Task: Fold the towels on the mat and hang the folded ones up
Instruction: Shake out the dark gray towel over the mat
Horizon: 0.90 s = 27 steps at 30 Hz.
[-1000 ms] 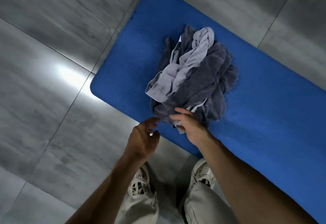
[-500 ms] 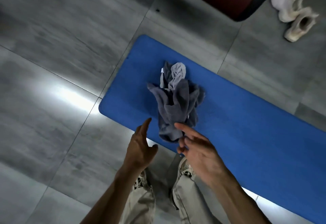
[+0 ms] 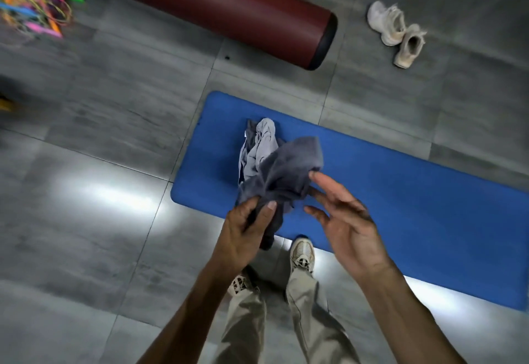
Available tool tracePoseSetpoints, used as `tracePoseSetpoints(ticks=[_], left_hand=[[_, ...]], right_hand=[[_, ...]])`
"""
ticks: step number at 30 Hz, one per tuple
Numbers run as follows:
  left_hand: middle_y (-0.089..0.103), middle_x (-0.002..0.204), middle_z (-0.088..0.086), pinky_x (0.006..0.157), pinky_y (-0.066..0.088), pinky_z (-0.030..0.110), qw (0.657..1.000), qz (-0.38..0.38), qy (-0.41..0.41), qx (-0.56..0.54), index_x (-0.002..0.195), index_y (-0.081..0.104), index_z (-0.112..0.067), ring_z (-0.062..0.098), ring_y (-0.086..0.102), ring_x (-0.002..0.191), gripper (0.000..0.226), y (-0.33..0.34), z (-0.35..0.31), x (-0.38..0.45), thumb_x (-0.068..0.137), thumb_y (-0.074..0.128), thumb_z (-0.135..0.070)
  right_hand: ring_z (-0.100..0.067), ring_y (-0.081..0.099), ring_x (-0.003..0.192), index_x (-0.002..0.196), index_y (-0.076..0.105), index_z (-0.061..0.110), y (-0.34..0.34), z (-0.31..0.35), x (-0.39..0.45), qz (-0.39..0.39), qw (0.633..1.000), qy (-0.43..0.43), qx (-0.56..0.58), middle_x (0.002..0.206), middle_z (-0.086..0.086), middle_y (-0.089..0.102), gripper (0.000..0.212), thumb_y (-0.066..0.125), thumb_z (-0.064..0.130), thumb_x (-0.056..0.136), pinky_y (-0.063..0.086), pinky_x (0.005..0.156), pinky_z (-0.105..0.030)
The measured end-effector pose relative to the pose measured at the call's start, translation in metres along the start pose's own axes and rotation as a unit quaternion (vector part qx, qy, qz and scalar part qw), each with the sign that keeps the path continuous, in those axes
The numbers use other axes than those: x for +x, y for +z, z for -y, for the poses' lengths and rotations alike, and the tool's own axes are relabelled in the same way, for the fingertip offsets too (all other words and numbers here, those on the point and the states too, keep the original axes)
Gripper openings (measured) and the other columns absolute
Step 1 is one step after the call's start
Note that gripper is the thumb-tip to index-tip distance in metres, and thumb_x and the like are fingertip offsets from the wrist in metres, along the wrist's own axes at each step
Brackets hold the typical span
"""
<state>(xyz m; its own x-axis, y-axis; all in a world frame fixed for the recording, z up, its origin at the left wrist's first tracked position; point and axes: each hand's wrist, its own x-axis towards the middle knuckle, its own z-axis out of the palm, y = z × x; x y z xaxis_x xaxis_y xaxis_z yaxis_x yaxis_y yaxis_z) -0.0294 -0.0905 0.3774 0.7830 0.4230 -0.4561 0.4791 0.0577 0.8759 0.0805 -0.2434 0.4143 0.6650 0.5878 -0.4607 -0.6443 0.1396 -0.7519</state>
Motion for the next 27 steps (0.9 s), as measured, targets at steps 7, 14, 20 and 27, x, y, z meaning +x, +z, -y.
tracePoseSetpoints(ticks=[7, 14, 20, 27], left_hand=[[0.063, 0.074, -0.006, 0.063, 0.046, 0.011, 0.986, 0.065, -0.057, -0.145, 0.096, 0.063, -0.007, 0.0, 0.062, 0.072, 0.024, 0.023, -0.111, -0.058, 0.098, 0.051, -0.027], [0.07, 0.105, 0.004, 0.096, 0.05, 0.038, 0.984, 0.127, -0.039, -0.118, 0.11, 0.061, -0.012, 0.015, 0.066, 0.102, 0.031, 0.071, -0.153, -0.094, 0.082, 0.073, -0.006], [0.046, 0.144, -0.008, 0.111, 0.038, 0.035, 0.973, 0.174, -0.023, 0.147, 0.147, 0.026, -0.036, 0.007, 0.046, 0.13, 0.101, 0.138, -0.145, -0.12, 0.063, 0.082, -0.028], [0.069, 0.113, 0.008, 0.082, 0.053, 0.035, 0.901, -0.016, 0.137, 0.411, 0.133, 0.051, -0.025, 0.03, 0.065, 0.101, 0.061, 0.259, -0.165, -0.186, 0.075, 0.067, -0.013]], right_hand=[[-0.007, 0.059, 0.115, 0.142, 0.042, 0.032, 0.012, -0.004, -0.073, 0.052, 0.938, 0.049, -0.339, 0.127, 0.014, 0.061, 0.081, 0.076, 0.006, 0.073, 0.052, 0.092, -0.029], [-0.001, 0.056, 0.073, 0.099, 0.053, 0.016, -0.006, 0.029, -0.145, -0.2, 0.934, -0.105, -0.277, 0.083, 0.006, 0.061, 0.031, 0.054, -0.013, 0.088, 0.049, 0.066, -0.018], [-0.006, 0.058, 0.079, 0.095, 0.057, 0.01, -0.094, 0.088, -0.197, -0.242, 0.936, -0.163, -0.199, 0.085, 0.009, 0.063, 0.029, 0.048, -0.017, 0.089, 0.049, 0.074, -0.019], [0.001, 0.056, 0.07, 0.094, 0.061, 0.016, -0.208, 0.172, -0.284, -0.199, 0.909, -0.218, -0.293, 0.08, 0.004, 0.063, 0.027, 0.054, -0.009, 0.088, 0.046, 0.067, -0.013]])
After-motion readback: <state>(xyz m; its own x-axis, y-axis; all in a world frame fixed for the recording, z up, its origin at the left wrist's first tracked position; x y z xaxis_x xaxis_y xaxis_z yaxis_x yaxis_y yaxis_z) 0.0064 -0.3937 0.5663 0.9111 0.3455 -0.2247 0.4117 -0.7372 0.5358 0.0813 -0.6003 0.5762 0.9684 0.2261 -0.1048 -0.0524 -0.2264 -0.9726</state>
